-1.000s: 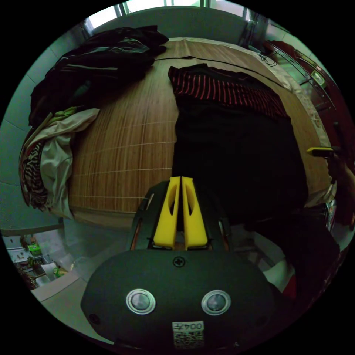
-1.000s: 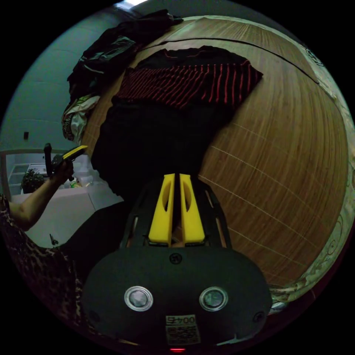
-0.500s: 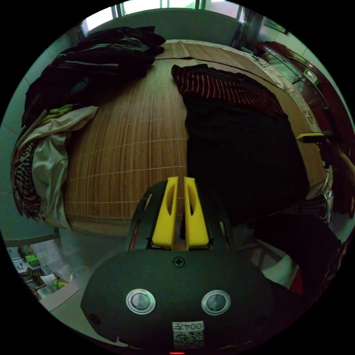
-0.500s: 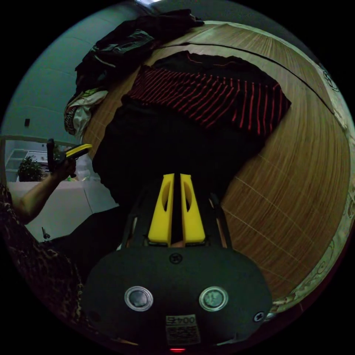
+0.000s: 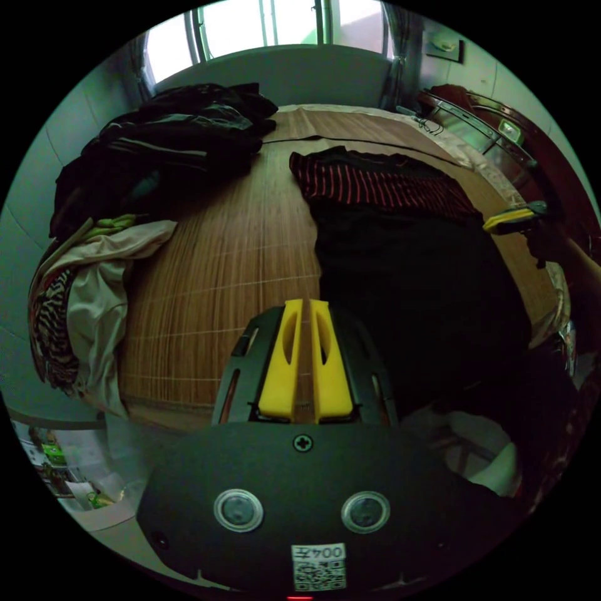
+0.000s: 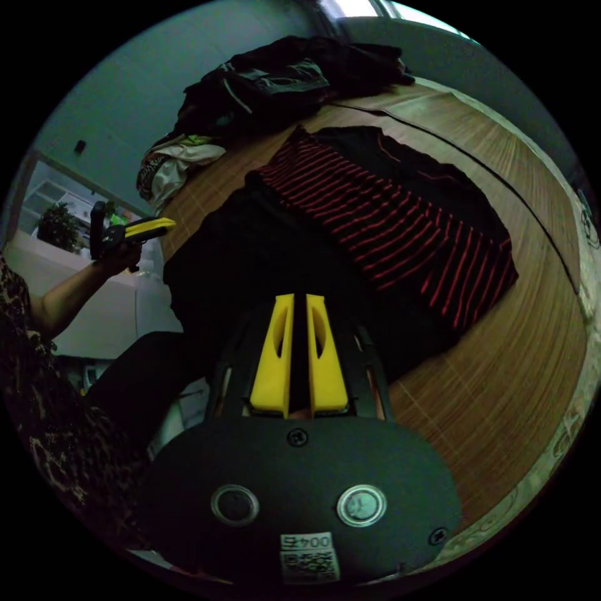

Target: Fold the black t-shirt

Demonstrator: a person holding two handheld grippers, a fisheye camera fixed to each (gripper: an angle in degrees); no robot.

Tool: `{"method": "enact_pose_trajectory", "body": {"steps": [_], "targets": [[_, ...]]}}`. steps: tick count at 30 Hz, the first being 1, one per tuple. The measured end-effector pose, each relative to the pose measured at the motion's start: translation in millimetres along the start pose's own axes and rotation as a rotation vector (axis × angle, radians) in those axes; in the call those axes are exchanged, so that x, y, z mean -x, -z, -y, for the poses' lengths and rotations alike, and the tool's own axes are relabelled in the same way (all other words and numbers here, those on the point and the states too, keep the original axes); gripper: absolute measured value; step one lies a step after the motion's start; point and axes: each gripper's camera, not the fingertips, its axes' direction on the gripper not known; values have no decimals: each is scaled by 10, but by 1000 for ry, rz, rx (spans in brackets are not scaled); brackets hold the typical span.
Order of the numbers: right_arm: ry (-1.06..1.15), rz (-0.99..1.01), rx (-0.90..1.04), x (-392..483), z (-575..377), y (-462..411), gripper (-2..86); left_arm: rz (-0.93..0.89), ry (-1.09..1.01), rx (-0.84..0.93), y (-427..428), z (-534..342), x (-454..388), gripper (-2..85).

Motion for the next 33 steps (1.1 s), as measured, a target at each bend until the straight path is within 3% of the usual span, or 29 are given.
{"method": "enact_pose_trajectory", "body": {"steps": [8, 14, 21, 26, 33], "targets": [[97, 29, -60, 366, -14, 257, 11, -10, 0, -44, 272, -314, -110, 21], [58, 32, -138, 819, -541, 632, 20, 3, 24, -70, 668, -769, -234, 22], [-86, -118, -6, 1404, -1524, 653, 18, 39, 19, 17, 1046, -1610, -477, 19], [-51, -311, 50, 1952, -1998, 593, -4, 20, 114, -25, 1331, -2140, -593, 18], [-79, -213, -30, 2545, -2332, 729, -1, 12, 139, -53, 1656, -2669, -806, 19]]}}
